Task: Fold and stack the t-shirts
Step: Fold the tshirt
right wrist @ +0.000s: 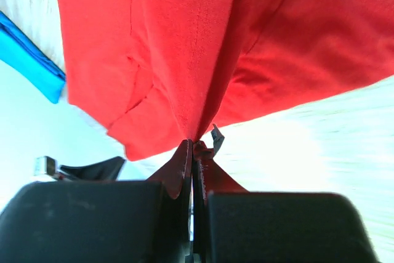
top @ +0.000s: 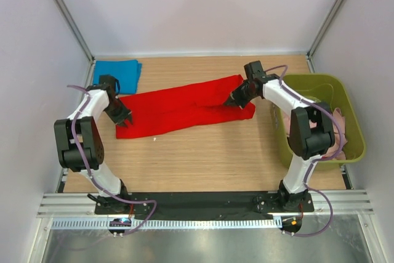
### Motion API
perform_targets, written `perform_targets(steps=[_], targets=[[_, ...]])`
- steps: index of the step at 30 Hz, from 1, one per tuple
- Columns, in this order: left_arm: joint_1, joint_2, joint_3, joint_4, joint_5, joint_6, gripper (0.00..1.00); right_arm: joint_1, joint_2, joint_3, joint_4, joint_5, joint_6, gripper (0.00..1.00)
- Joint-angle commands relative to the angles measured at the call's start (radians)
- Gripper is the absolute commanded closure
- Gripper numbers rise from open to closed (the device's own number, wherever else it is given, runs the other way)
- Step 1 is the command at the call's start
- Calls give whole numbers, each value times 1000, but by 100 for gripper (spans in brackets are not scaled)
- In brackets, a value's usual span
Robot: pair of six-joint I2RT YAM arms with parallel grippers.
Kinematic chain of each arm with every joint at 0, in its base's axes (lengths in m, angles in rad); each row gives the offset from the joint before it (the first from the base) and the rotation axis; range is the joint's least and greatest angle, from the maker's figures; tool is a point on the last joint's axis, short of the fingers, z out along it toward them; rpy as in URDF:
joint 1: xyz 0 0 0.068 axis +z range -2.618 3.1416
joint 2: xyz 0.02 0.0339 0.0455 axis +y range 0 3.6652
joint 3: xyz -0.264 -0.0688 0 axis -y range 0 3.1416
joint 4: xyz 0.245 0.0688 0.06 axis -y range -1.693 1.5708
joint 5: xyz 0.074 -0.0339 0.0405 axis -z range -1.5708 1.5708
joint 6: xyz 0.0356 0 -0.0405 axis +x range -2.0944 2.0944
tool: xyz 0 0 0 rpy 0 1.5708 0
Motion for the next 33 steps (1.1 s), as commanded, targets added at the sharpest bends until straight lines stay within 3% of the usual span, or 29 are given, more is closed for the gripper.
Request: perform_targets(steps=[1, 9, 10, 11, 14, 17, 22, 27, 33], targets=[[2, -42, -11, 15, 6, 10, 74, 28, -15, -46, 56, 7, 126, 99], [2, -53, -14, 8, 2, 24, 74, 94, -4, -84, 48, 44, 157, 98], [2, -54, -14, 9, 2, 25, 74, 93, -2, -90, 51, 42, 153, 94], [2, -54, -18, 8, 2, 25, 74, 94, 8, -87, 39, 41, 136, 82], [2, -54, -19, 4, 5, 27, 74, 93, 37, 3, -51, 51, -5, 62], [0, -59, -21, 3, 5, 28, 74, 85, 50, 141, -137, 143, -220, 47], [2, -73, -28, 6, 11, 30, 74, 18, 125, 338, -225, 278, -459, 45], [0, -76, -34, 12, 31, 27, 73, -13, 231, 463, -211, 257, -548, 57], [2, -76, -30, 12, 46, 27, 73, -25, 314, 497, -154, 219, -694, 50]])
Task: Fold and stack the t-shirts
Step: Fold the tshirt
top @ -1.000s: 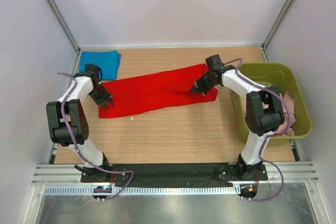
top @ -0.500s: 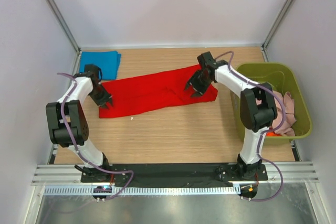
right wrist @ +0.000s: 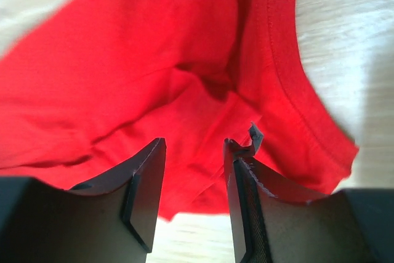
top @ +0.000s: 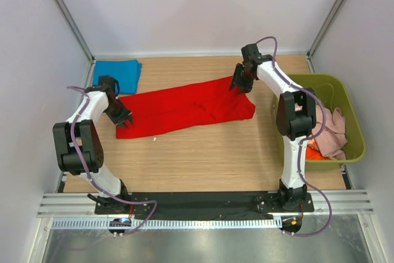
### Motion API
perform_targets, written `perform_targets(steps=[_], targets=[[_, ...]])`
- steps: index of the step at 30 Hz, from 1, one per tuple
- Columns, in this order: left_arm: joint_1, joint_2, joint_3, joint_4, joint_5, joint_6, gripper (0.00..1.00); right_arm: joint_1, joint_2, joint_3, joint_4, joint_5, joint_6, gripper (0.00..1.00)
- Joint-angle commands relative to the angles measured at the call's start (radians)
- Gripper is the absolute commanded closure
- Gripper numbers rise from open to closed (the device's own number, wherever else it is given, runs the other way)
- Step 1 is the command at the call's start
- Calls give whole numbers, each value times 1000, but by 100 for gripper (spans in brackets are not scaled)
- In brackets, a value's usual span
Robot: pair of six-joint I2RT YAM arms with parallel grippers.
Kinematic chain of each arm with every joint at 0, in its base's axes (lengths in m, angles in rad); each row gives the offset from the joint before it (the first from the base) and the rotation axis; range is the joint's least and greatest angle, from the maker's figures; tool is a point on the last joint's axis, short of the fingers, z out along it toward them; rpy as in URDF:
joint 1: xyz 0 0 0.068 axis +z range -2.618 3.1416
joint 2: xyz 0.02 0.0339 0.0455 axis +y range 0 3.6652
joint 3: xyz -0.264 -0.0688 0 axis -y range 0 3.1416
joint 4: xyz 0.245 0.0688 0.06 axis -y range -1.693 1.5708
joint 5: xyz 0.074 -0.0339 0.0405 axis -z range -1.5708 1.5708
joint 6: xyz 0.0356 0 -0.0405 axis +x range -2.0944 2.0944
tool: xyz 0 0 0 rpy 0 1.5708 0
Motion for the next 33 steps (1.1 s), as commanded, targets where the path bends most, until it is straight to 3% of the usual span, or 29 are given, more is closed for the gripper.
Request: perform_targets(steps=[1, 6, 11, 18, 33], targets=[[2, -36, 1, 12, 25, 18, 73, 0, 25, 33, 35, -41, -143, 50], [0, -31, -3, 11, 27, 23, 73, -1, 51, 39, 112, -70, -220, 47], [2, -24, 5, 9, 30, 26, 73, -26, 59, 78, -28, 16, -106, 46], [0, -10, 1, 21, 39, 24, 73, -61, -39, -143, 84, -18, 53, 65], [2, 21, 31, 12, 41, 35, 73, -70, 64, -58, 81, -52, 47, 69]])
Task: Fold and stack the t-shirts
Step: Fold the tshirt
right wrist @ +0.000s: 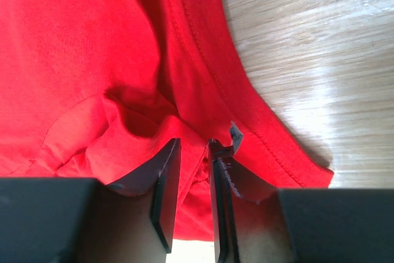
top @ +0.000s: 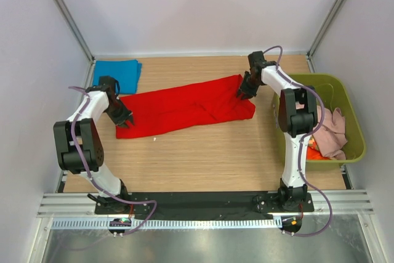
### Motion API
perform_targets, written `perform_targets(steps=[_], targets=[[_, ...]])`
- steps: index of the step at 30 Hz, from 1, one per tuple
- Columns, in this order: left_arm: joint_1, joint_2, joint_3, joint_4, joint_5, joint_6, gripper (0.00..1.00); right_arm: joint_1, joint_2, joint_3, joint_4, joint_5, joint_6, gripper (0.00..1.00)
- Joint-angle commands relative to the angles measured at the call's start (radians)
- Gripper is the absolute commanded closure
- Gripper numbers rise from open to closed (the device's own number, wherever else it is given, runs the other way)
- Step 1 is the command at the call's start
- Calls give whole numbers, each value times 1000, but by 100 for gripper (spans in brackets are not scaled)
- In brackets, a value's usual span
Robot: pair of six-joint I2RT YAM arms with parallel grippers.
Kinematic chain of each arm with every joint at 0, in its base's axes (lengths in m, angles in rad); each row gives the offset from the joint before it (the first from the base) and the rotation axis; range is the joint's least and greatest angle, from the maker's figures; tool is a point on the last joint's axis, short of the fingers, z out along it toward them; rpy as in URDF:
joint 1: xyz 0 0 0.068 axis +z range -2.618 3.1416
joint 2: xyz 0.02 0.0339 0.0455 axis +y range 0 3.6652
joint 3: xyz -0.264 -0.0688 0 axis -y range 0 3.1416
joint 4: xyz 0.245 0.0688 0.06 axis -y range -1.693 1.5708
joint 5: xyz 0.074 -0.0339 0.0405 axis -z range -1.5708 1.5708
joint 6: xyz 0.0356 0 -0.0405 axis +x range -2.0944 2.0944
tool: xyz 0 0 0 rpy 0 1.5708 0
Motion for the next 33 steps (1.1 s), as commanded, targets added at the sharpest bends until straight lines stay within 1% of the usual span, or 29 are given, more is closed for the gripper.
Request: perform_targets(steps=[1, 5, 8, 11, 16, 18, 19, 21, 22, 24, 25, 26, 27, 29, 30, 31, 33], targets=[[2, 9, 32, 10, 11, 15, 73, 3, 9, 37, 28, -12, 12, 69], [2, 16, 37, 14, 22, 16, 73, 3, 18, 43, 26, -10, 7, 71], [-1, 2, 31, 31, 43, 22, 69, 3, 21, 46, 26, -7, 4, 71], [-3, -18, 29, 31, 39, 22, 67, 4, 34, 61, 19, 0, -4, 73], [-4, -33, 26, 26, 42, 18, 67, 4, 31, 74, 0, 8, -13, 80], [-21, -44, 24, 25, 39, 18, 66, 6, 21, 74, -1, 19, -20, 86], [-30, -56, 24, 26, 36, 18, 62, 3, 17, 77, -9, 25, -25, 87], [-67, -66, 26, 28, 33, 15, 59, 4, 4, 97, -52, 49, -42, 89], [-78, -72, 28, 28, 28, 8, 55, 4, 1, 109, -70, 58, -51, 89], [-98, -86, 35, 32, 28, 1, 52, 4, -15, 141, -122, 83, -68, 93], [-133, -90, 38, 34, 36, -5, 50, 6, -23, 150, -133, 85, -71, 95], [-156, -98, 41, 42, 40, -10, 49, 4, -43, 152, -142, 83, -71, 99], [-168, -102, 47, 48, 49, -10, 45, 4, -52, 154, -159, 80, -68, 99], [-216, -107, 54, 81, 88, -12, 41, 6, -71, 141, -169, 48, -44, 99], [-234, -106, 61, 97, 109, -10, 37, 6, -86, 137, -181, 37, -31, 99], [-272, -98, 63, 158, 199, -1, 36, 4, -92, 125, -185, 11, 1, 99], [-320, -57, 92, 195, 241, 5, 35, 6, -107, 111, -193, -16, 42, 99]])
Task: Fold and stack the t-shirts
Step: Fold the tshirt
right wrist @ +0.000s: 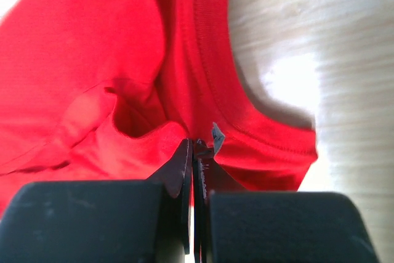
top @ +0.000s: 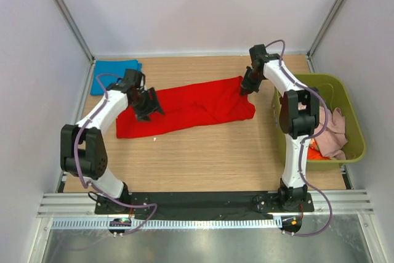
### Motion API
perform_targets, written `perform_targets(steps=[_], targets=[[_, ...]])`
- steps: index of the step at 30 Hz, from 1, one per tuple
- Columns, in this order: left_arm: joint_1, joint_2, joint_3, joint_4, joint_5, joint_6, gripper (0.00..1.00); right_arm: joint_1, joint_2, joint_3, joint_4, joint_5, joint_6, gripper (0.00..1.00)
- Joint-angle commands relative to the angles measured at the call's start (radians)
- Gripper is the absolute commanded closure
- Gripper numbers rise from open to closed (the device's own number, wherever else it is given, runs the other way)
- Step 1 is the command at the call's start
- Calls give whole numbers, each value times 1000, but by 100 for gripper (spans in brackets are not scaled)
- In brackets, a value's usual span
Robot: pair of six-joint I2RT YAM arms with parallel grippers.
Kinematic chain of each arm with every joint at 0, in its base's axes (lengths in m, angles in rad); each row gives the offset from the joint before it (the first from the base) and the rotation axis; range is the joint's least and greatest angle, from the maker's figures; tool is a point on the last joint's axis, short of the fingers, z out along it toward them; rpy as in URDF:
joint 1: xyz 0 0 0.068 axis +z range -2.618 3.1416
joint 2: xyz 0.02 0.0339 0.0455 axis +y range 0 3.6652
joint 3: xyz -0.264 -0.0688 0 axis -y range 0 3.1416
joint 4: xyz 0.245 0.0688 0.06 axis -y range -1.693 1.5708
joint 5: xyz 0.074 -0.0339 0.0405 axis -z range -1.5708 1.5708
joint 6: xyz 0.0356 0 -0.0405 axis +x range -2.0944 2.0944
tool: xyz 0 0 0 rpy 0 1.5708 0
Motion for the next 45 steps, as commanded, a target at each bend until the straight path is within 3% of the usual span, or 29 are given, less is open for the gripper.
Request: perform_targets(steps=[1, 4, 7, 12, 17, 24, 31, 45], targets=[[-127, 28, 85, 134, 149, 19, 34, 3, -97, -14, -39, -54, 82, 99], [-243, 92, 173, 131, 118, 58, 33, 3, -98, -33, -16, -84, 112, 97], [-312, 161, 246, 134, 144, 40, 33, 1, -60, -1, -19, -54, 72, 89], [-403, 259, 357, 108, 126, 50, 32, 1, -19, 23, -30, -17, 37, 87], [-486, 353, 460, 64, 72, 84, 32, 1, -6, 29, -22, -9, 15, 72], [-538, 447, 582, 18, 34, 107, 38, 1, 0, 18, -16, -5, 6, 78], [-575, 508, 671, -33, -31, 138, 38, 0, 37, 24, -3, 2, -19, 68], [-590, 525, 704, -76, -73, 158, 41, 0, 78, 59, 27, 12, -51, 72]])
